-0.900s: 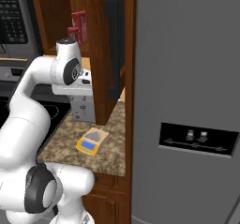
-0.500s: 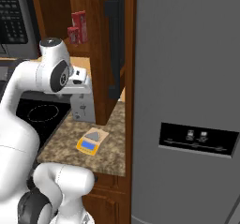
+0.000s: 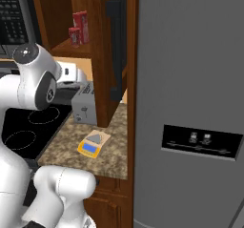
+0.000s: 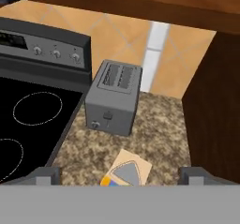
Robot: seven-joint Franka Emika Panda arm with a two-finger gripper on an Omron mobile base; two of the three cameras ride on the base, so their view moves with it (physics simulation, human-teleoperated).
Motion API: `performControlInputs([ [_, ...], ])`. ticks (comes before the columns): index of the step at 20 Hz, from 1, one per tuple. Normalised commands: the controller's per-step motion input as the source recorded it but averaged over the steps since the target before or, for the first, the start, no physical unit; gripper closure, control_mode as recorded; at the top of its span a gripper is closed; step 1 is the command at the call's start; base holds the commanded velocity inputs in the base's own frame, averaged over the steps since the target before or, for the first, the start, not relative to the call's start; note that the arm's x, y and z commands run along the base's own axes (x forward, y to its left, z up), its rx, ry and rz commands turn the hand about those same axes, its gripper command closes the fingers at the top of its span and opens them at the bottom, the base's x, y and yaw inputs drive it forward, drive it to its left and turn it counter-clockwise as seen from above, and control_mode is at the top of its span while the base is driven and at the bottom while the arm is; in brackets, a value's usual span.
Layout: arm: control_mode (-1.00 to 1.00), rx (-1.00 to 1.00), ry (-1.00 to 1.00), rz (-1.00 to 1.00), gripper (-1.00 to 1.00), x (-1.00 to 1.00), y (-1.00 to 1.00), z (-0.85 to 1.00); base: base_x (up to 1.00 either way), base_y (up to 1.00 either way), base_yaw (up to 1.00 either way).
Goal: Pick the yogurt and place it on the digital scale for weighing, and close the cabinet.
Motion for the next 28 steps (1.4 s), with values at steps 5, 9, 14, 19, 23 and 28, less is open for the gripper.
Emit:
performControlInputs([
  [5, -1.0, 0.0, -0.22, 0.04, -1.0, 0.0, 0.03, 0.49, 0.0, 0.0, 0.0],
  [9, -1.0, 0.0, -0.15, 0.04, -1.0, -0.01, 0.0, 0.45, 0.0, 0.0, 0.0],
  [14, -1.0, 0.0, -0.05, 0.01, -1.0, -0.02, 0.0, 0.39, 0.0, 0.0, 0.0],
  [19, -1.0, 0.0, 0.01, 0.0, -1.0, -0.04, 0.0, 0.44, 0.0, 0.0, 0.0],
  [23, -1.0, 0.0, -0.11, 0.0, -1.0, 0.0, 0.0, 0.24, 0.0, 0.0, 0.0],
  [28, -1.0, 0.0, -0.12, 0.01, -1.0, 0.0, 0.06, 0.2, 0.0, 0.0, 0.0],
])
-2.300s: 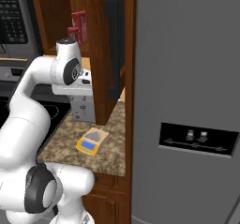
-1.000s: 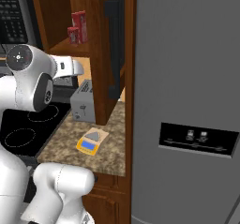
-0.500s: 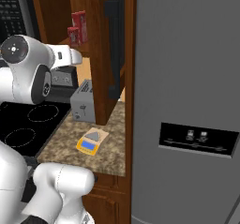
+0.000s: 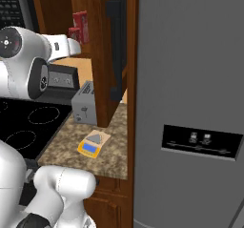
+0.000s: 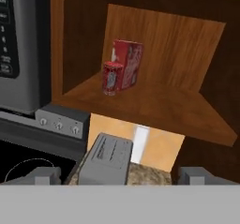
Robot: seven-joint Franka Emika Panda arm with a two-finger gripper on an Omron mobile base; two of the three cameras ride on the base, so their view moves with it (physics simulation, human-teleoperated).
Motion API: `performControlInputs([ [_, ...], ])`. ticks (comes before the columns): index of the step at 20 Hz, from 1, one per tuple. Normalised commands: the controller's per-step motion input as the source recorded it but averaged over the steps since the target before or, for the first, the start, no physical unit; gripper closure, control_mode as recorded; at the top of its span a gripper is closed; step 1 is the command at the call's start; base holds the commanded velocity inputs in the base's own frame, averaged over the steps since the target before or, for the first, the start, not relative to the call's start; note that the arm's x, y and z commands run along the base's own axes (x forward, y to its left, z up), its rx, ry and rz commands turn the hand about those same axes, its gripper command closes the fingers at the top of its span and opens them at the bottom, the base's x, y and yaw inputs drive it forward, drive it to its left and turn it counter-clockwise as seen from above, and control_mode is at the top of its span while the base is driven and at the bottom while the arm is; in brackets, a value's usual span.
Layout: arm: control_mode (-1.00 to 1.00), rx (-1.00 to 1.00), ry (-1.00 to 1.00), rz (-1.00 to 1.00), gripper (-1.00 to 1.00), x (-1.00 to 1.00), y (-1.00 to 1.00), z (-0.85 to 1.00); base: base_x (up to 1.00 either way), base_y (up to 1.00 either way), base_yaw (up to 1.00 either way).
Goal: Pick the yogurt and place it on the digital scale for weighing, and close the cabinet.
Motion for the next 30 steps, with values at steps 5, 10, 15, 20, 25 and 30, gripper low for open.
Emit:
performControlInputs([
  [5, -1.0, 0.0, -0.23, 0.03, -1.0, 0.0, 0.05, 0.15, 0.0, 0.0, 0.0],
  [10, -1.0, 0.01, -0.1, 0.05, -1.0, 0.13, 0.0, 0.14, 0.0, 0.0, 0.0],
  [15, -1.0, 0.01, -0.12, 0.06, -1.0, 0.11, 0.0, 0.11, 0.0, 0.0, 0.0],
  [20, -1.0, 0.0, 0.0, 0.04, -1.0, 0.22, 0.04, 0.16, 0.0, 0.0, 0.0],
  [25, -1.0, 0.01, 0.06, 0.07, -1.0, 0.39, 0.0, 0.04, 0.0, 0.0, 0.0],
  [30, -1.0, 0.09, 0.09, 0.03, -1.0, 0.32, 0.0, 0.0, 0.0, 0.0, 0.0],
])
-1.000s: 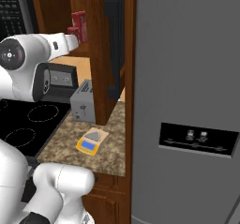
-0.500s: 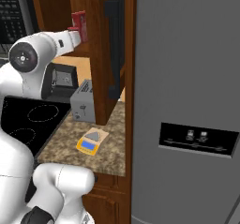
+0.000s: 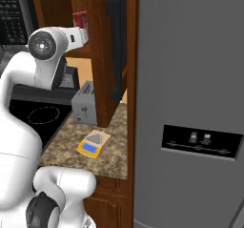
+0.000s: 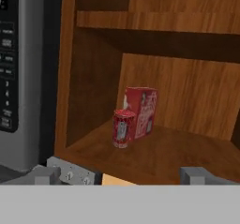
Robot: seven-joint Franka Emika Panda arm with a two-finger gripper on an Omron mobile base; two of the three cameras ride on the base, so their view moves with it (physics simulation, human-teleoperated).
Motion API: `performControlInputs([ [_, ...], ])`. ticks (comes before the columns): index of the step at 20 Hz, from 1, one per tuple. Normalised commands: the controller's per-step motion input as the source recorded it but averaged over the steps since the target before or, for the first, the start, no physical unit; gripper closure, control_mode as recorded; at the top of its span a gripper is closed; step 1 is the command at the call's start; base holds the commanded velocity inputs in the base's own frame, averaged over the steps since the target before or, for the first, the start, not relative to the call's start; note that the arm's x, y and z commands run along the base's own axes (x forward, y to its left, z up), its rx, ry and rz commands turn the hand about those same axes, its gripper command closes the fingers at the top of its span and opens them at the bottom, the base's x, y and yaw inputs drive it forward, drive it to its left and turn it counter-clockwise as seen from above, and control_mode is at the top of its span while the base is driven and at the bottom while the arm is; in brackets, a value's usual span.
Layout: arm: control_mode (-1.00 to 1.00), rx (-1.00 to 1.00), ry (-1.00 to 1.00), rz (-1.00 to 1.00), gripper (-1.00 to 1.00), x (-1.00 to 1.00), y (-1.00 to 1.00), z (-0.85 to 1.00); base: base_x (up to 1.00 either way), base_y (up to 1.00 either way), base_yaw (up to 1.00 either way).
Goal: Pick the yogurt and place it on the digital scale for weighing, and close the cabinet.
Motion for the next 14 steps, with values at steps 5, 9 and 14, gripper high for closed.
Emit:
performControlInputs([
  [5, -1.0, 0.06, 0.0, 0.0, -1.0, 0.32, -0.01, 0.0, 0.0, 0.0, 0.0],
  [9, -1.0, 0.0, 0.02, 0.0, -1.0, 0.46, 0.0, 0.0, 0.0, 0.0, 0.0],
  [14, -1.0, 0.0, 0.01, 0.0, -1.0, 0.45, 0.0, 0.0, 0.0, 0.0, 0.0],
])
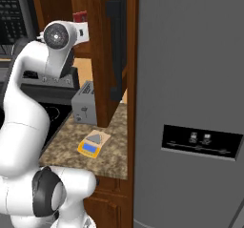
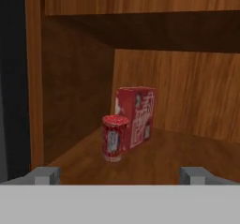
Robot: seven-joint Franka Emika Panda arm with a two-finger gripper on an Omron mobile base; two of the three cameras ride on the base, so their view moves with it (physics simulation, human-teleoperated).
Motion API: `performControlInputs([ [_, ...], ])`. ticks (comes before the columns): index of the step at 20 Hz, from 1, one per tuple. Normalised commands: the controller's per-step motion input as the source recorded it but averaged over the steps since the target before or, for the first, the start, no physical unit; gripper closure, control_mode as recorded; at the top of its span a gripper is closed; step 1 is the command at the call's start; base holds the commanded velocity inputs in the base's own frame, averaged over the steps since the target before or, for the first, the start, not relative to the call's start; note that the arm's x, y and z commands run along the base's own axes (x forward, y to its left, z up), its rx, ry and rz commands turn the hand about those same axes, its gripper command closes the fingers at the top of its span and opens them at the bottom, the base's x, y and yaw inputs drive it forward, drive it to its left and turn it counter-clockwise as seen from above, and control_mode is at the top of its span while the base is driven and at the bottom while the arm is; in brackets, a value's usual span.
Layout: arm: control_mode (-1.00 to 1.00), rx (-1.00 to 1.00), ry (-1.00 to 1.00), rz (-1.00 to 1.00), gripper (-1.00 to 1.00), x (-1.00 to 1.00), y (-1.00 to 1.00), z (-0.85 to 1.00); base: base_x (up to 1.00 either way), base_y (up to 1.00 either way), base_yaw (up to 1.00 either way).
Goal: Pick the yogurt and place it on the digital scale for weighing, and close the cabinet.
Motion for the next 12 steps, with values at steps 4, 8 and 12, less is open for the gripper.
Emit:
performControlInputs([
  [4, -1.0, 0.0, 0.01, 0.0, -1.0, 0.44, 0.05, -0.04, 0.0, 0.0, 0.0],
  [8, -1.0, 0.0, 0.01, 0.0, -1.0, 0.44, 0.18, -0.11, 0.0, 0.0, 0.0],
  [12, -1.0, 0.0, 0.02, 0.0, -1.0, 0.47, 0.25, -0.12, 0.0, 0.0, 0.0],
])
